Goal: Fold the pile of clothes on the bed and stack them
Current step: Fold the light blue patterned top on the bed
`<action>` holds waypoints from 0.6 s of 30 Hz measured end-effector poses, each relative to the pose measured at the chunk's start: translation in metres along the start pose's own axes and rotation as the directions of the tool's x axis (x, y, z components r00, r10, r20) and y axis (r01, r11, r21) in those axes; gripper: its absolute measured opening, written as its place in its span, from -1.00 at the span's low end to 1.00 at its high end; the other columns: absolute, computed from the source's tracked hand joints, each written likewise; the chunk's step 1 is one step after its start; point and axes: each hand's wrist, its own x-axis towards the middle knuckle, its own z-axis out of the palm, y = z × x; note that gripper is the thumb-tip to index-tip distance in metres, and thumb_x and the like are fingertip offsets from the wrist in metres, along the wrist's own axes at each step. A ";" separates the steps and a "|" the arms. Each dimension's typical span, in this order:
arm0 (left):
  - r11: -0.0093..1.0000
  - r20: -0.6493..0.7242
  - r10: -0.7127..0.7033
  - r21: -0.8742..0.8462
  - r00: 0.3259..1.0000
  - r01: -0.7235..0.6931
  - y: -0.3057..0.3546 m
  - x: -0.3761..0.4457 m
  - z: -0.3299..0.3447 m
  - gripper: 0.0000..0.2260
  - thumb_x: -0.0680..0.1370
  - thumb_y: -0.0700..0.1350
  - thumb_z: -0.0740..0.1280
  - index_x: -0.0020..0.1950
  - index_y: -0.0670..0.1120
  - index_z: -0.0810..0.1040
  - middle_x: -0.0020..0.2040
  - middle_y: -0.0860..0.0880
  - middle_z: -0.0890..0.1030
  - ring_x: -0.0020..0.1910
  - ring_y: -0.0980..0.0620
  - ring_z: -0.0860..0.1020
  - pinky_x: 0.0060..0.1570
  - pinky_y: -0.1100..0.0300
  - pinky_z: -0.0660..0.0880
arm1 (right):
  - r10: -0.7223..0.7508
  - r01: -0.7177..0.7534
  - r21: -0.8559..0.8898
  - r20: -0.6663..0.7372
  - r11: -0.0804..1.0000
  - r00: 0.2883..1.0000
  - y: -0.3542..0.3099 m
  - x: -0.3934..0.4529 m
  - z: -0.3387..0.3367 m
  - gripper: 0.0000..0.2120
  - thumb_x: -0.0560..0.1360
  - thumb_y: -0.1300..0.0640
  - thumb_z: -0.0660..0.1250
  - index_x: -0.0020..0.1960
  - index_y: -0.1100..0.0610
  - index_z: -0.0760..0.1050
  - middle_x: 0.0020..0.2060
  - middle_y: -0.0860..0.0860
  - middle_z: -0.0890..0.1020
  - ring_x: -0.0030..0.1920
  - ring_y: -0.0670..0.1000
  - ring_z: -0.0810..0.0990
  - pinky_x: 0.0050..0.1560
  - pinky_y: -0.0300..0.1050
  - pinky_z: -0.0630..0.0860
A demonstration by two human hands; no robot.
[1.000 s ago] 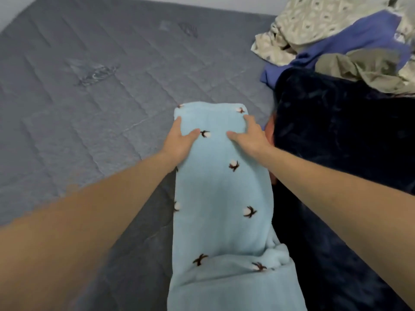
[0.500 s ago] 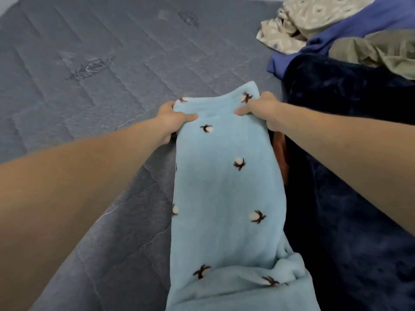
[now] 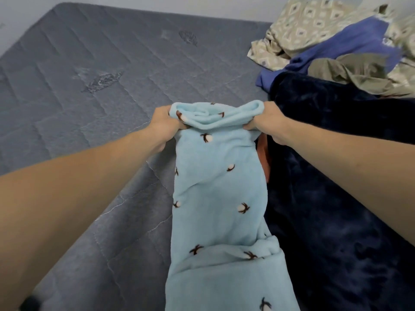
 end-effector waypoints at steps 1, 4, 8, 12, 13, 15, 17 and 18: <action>0.999 -0.004 0.036 0.008 0.999 -0.036 0.001 -0.012 -0.001 -0.63 0.46 -0.49 0.43 0.10 -0.07 0.69 0.05 -0.05 0.75 0.05 -0.01 0.72 -0.02 0.09 0.68 | -0.016 0.016 -0.033 0.008 0.999 1.000 0.000 -0.012 -0.003 -0.71 0.35 0.45 0.52 0.04 0.25 0.67 -0.10 0.02 0.70 -0.11 -0.03 0.64 -0.15 -0.13 0.61; 0.990 -0.007 0.121 0.067 0.993 -0.120 -0.004 -0.050 -0.004 -0.68 0.49 -0.53 0.31 0.03 -0.16 0.67 -0.07 -0.08 0.69 -0.05 -0.02 0.64 -0.04 0.05 0.64 | -0.120 0.128 -0.159 0.060 0.979 0.991 0.005 -0.051 -0.010 -0.78 0.35 0.44 0.50 0.00 0.35 0.63 -0.16 0.03 0.66 -0.12 -0.04 0.58 -0.16 -0.09 0.57; 0.973 -0.002 0.173 0.155 0.985 -0.171 -0.026 -0.096 0.000 -0.59 0.41 -0.62 0.22 -0.08 -0.18 0.68 -0.07 -0.16 0.64 -0.03 -0.08 0.58 0.00 0.00 0.56 | -0.291 0.338 -0.448 0.172 0.828 0.941 0.033 -0.099 -0.010 -0.86 0.41 0.32 0.51 -0.09 0.23 0.58 -0.12 0.08 0.66 -0.06 0.12 0.59 0.01 0.04 0.50; 0.911 0.027 0.227 0.347 0.974 -0.222 -0.057 -0.127 0.003 -0.55 0.32 -0.64 0.25 -0.06 -0.24 0.74 -0.05 -0.12 0.60 0.06 0.01 0.50 0.08 0.12 0.47 | -0.318 0.408 -0.544 0.256 0.733 0.913 0.067 -0.130 0.000 -0.85 0.44 0.36 0.35 -0.07 0.14 0.52 -0.06 0.06 0.51 0.00 0.15 0.42 0.02 0.06 0.43; 0.901 0.047 0.231 0.367 0.972 -0.232 -0.063 -0.133 0.004 -0.55 0.31 -0.65 0.24 -0.08 -0.24 0.75 -0.07 -0.14 0.61 0.05 0.03 0.50 0.05 0.15 0.44 | -0.321 0.429 -0.560 0.285 0.709 0.903 0.073 -0.135 0.001 -0.82 0.44 0.37 0.33 -0.06 0.13 0.50 -0.05 0.04 0.49 0.00 0.11 0.37 -0.01 0.03 0.40; 0.912 0.075 0.207 0.345 0.975 -0.220 -0.069 -0.147 0.008 -0.53 0.31 -0.65 0.21 -0.11 -0.22 0.74 -0.13 -0.15 0.64 -0.04 0.06 0.57 -0.03 0.18 0.46 | -0.315 0.465 -0.577 0.345 0.671 0.884 0.081 -0.143 0.000 -0.77 0.42 0.38 0.32 -0.02 0.10 0.49 -0.02 0.01 0.45 0.00 0.06 0.32 -0.02 -0.06 0.34; 0.952 0.053 0.121 0.278 0.991 -0.131 -0.072 -0.159 0.015 -0.51 0.34 -0.62 0.17 -0.16 -0.13 0.73 -0.21 -0.02 0.67 -0.14 0.21 0.61 -0.14 0.34 0.51 | -0.260 0.455 -0.576 0.391 0.679 0.883 0.084 -0.148 -0.002 -0.75 0.40 0.35 0.33 0.01 0.09 0.51 0.01 -0.02 0.46 0.02 0.03 0.32 0.03 -0.10 0.35; 0.974 0.029 0.040 0.224 0.999 -0.046 -0.074 -0.161 0.018 -0.53 0.36 -0.57 0.16 -0.21 -0.12 0.73 -0.24 0.01 0.68 -0.15 0.18 0.61 -0.15 0.36 0.53 | -0.228 0.433 -0.562 0.398 0.705 0.888 0.084 -0.149 -0.003 -0.76 0.40 0.32 0.34 0.01 0.08 0.53 0.03 -0.04 0.47 0.05 0.02 0.33 0.07 -0.11 0.35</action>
